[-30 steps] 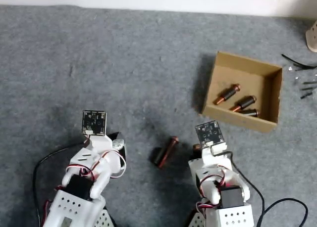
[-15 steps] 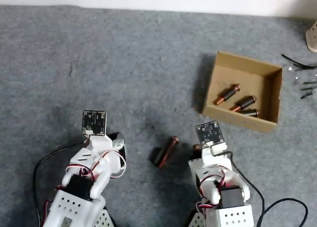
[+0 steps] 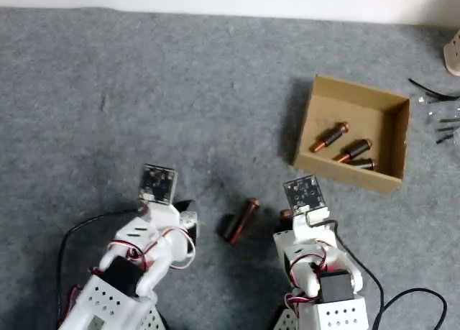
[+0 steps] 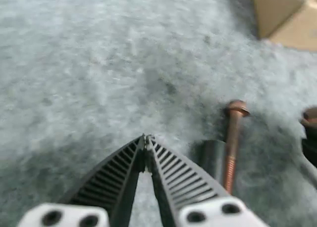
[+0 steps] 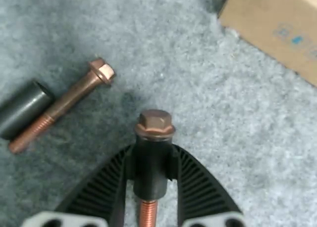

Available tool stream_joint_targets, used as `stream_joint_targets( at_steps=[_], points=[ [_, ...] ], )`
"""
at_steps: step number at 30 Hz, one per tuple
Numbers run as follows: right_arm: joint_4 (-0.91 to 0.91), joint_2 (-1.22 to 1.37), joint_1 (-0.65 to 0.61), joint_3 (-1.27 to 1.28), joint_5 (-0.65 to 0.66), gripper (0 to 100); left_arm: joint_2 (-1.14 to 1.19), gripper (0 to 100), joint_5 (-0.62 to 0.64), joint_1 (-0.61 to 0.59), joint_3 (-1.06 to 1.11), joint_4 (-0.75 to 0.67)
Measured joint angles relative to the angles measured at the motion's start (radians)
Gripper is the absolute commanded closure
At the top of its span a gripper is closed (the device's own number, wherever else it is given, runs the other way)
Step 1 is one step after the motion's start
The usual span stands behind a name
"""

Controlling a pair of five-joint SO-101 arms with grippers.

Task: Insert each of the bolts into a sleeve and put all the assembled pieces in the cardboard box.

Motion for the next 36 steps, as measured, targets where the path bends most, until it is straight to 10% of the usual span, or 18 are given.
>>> stream_joint_targets(
  at_steps=[13,21,28,36],
  points=[
    [-0.287,0.0,0.095,0.0,-0.121,99.2,0.0,97,-0.002,0.017,0.0,-0.038],
    [-0.423,0.0,0.365,0.0,-0.121,99.2,0.0,97,-0.002,0.006,0.0,-0.017],
    [-0.542,0.0,0.339,-0.009,-0.023,99.1,0.0,97,-0.005,-0.285,0.0,-0.032],
    [-0.617,0.055,0.301,-0.063,0.008,99.1,0.0,97,-0.339,-0.582,-0.003,-0.038]
  ],
)
